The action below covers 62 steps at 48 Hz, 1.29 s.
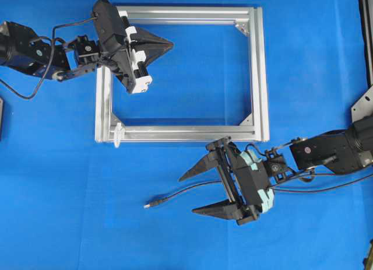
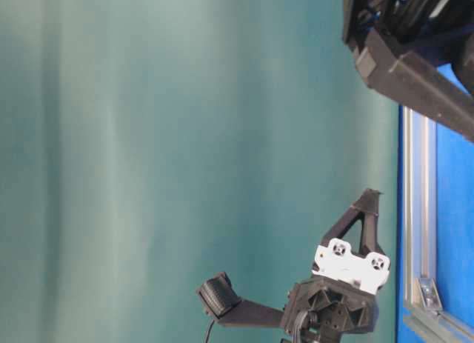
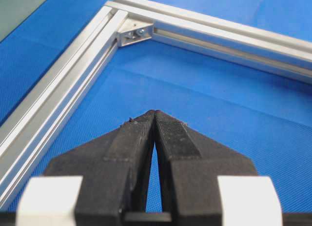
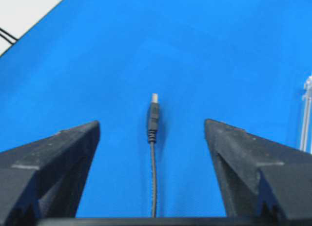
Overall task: Insert the wire through the string loop located on the left side.
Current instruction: 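Lower the right gripper and grasp the black USB cable near its plug, then lift the cable and carry it left toward the white zip-tie loop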
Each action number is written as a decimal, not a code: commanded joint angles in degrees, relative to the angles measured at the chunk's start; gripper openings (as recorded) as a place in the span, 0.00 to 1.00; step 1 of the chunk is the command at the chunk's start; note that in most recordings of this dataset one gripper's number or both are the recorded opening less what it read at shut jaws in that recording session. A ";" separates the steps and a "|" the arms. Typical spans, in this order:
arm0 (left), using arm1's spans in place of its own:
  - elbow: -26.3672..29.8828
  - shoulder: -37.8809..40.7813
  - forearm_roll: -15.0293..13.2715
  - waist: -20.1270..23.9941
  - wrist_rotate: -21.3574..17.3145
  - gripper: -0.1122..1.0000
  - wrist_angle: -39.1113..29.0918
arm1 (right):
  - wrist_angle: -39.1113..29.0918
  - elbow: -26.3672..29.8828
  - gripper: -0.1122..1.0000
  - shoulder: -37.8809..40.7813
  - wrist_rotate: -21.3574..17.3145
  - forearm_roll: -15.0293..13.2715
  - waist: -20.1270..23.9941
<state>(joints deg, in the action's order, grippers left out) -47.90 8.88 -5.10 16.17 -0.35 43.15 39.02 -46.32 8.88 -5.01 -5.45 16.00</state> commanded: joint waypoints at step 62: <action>0.09 -2.02 0.09 0.09 0.70 0.10 0.26 | 1.05 7.38 0.10 13.27 -2.99 2.90 0.00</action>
<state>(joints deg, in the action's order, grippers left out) -48.34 8.79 -5.10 16.17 0.26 43.15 39.46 -39.64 23.12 -8.00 -2.64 16.00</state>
